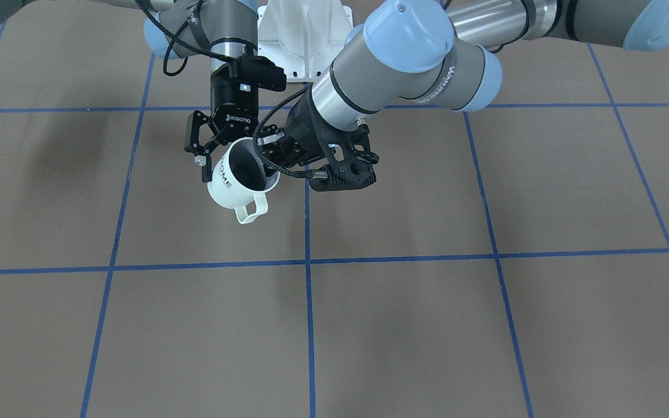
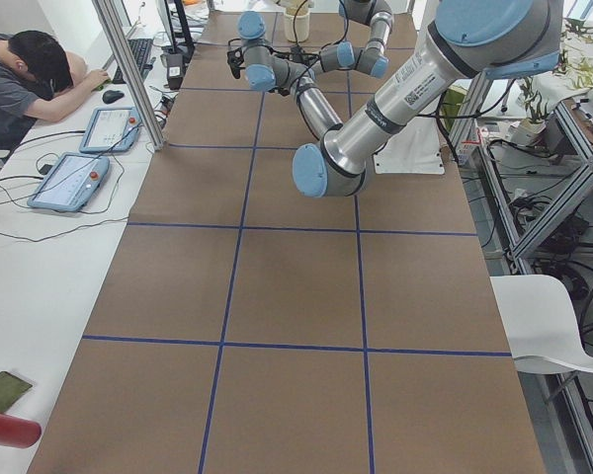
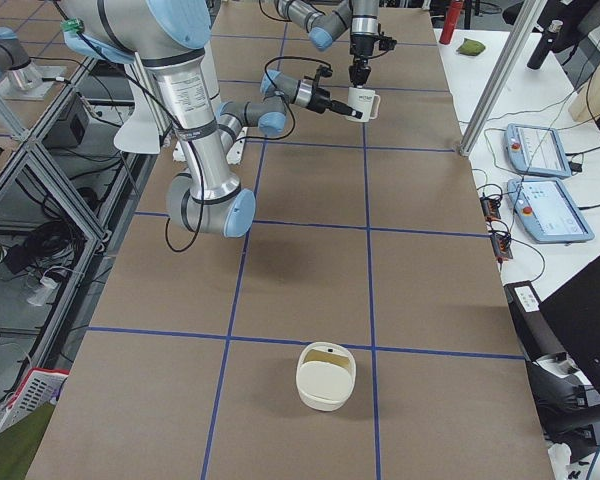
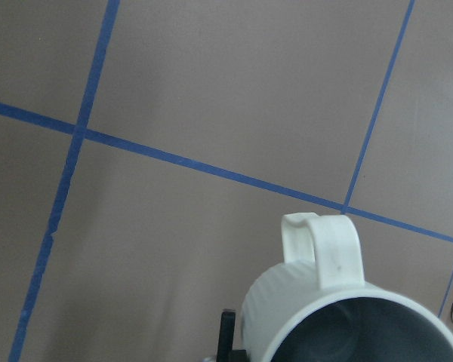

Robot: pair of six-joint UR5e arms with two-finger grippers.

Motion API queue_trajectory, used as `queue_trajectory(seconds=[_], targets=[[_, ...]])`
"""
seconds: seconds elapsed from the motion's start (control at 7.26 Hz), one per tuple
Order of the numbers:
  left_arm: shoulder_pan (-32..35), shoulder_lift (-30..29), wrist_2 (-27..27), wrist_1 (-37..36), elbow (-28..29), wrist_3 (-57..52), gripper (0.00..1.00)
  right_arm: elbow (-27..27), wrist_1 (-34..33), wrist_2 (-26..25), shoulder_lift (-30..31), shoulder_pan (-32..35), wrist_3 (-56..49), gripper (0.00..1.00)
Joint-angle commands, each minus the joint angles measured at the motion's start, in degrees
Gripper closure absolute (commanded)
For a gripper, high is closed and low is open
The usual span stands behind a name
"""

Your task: Left arm hands cup to right arm to dump lemon

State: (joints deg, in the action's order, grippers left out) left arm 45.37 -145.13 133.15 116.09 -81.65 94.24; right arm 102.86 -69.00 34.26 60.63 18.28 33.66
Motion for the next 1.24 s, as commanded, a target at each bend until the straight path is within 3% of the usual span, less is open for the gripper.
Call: queue_trajectory(seconds=[0.0, 0.41, 0.55, 0.83, 1.1], targets=[[2.4, 0.0, 0.1, -0.1, 0.7, -0.2, 1.00, 0.1, 0.0, 0.0, 0.1, 0.0, 0.1, 0.00], [9.3, 0.2, 0.1, -0.6, 3.7, -1.4, 1.00, 0.7, 0.0, 0.5, 0.0, 0.8, -0.2, 0.00], [12.1, 0.5, 1.6, -0.9, 5.2, -2.6, 1.00, 1.1, -0.1, 3.8, -0.1, 2.9, -0.2, 0.00], [17.8, 1.9, 2.6, -5.4, 6.0, -8.6, 1.00, 1.6, -0.9, 18.0, 0.4, 10.3, -0.1, 0.00], [21.4, 2.2, -4.0, -15.4, 3.4, -19.6, 1.00, 1.5, -3.6, 40.3, 2.0, 21.6, -0.6, 0.00]])
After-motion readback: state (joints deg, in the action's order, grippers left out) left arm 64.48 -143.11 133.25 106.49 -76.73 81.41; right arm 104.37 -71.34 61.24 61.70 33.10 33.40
